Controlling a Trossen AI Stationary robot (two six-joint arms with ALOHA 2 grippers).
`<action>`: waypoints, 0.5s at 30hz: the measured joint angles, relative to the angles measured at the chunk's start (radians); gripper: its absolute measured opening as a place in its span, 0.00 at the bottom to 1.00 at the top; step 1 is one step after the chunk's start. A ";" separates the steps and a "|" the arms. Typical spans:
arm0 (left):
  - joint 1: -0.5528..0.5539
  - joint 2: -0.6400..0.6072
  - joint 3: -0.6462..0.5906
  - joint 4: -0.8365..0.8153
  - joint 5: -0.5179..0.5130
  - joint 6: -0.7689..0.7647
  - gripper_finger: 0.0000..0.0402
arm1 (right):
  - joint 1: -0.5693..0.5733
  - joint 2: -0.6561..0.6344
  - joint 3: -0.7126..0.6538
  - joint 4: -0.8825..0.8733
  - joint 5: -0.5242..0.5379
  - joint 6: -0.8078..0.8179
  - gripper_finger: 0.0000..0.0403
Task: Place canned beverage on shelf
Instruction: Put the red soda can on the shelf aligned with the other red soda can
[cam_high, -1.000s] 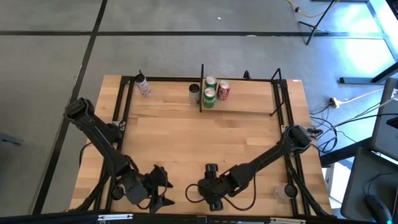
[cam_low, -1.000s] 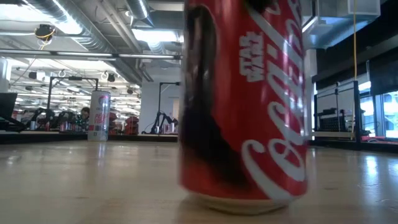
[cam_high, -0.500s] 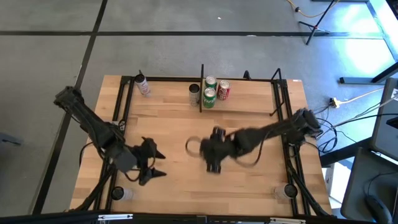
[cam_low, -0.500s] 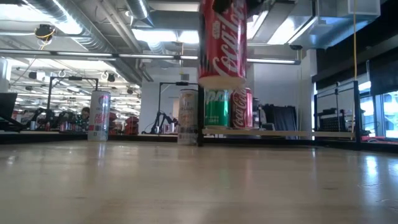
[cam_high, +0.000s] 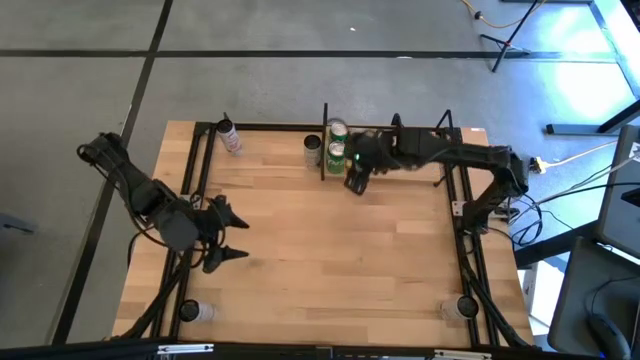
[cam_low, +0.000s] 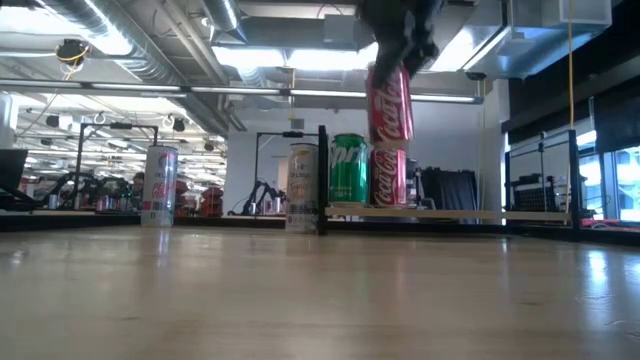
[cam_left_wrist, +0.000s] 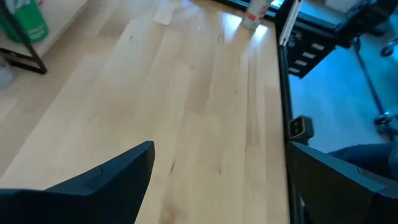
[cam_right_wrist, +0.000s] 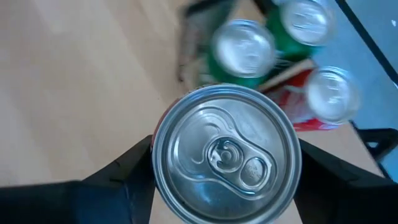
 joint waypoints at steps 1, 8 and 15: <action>-0.009 -0.001 0.000 -0.007 -0.018 -0.008 0.89 | -0.025 -0.006 -0.019 0.017 -0.007 -0.013 0.66; -0.053 0.000 0.000 -0.004 -0.124 -0.035 0.89 | -0.156 -0.018 -0.148 0.169 -0.085 -0.067 0.66; -0.052 0.000 0.000 -0.002 -0.184 -0.036 0.89 | -0.224 -0.018 -0.303 0.299 -0.142 -0.087 0.66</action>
